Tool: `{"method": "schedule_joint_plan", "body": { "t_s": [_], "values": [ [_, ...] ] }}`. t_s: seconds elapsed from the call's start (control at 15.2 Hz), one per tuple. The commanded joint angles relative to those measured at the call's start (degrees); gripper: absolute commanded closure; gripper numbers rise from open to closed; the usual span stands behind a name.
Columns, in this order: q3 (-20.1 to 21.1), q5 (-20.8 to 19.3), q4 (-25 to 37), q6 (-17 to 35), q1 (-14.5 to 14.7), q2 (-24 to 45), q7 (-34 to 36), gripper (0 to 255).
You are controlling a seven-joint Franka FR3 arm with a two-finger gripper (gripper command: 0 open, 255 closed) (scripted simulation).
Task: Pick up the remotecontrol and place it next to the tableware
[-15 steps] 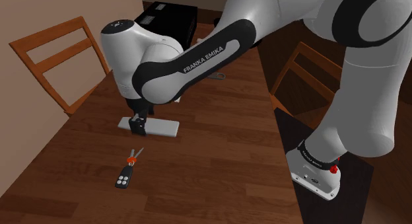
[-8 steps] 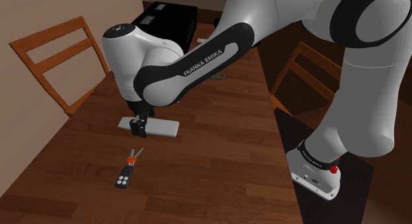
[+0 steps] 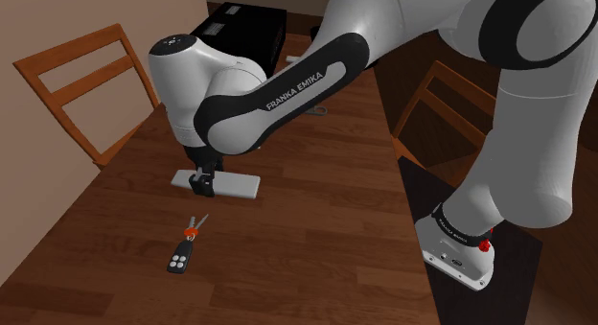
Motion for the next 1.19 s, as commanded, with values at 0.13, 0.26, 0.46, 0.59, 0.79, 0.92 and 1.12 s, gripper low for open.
{"method": "schedule_joint_plan", "body": {
  "t_s": [0.13, 0.26, 0.46, 0.59, 0.79, 0.92, 1.12],
  "values": [
    [0.00, -0.01, 0.01, 0.00, 0.00, 0.02, 0.00, 255],
    [0.20, 0.37, 0.51, -1.20, -0.12, -0.74, -0.24, 255],
    [0.47, 0.90, 1.40, -3.05, -0.27, -1.77, -0.59, 255],
    [0.64, 1.24, 2.06, -4.31, -0.36, -2.42, -0.81, 255],
    [0.86, 1.71, 3.15, -6.22, -0.47, -3.32, -1.12, 255],
    [1.00, 2.00, 3.95, -7.52, -0.52, -3.87, -1.31, 255],
    [1.18, 2.40, 5.25, -9.51, -0.58, -4.61, -1.58, 255]
  ]
}}
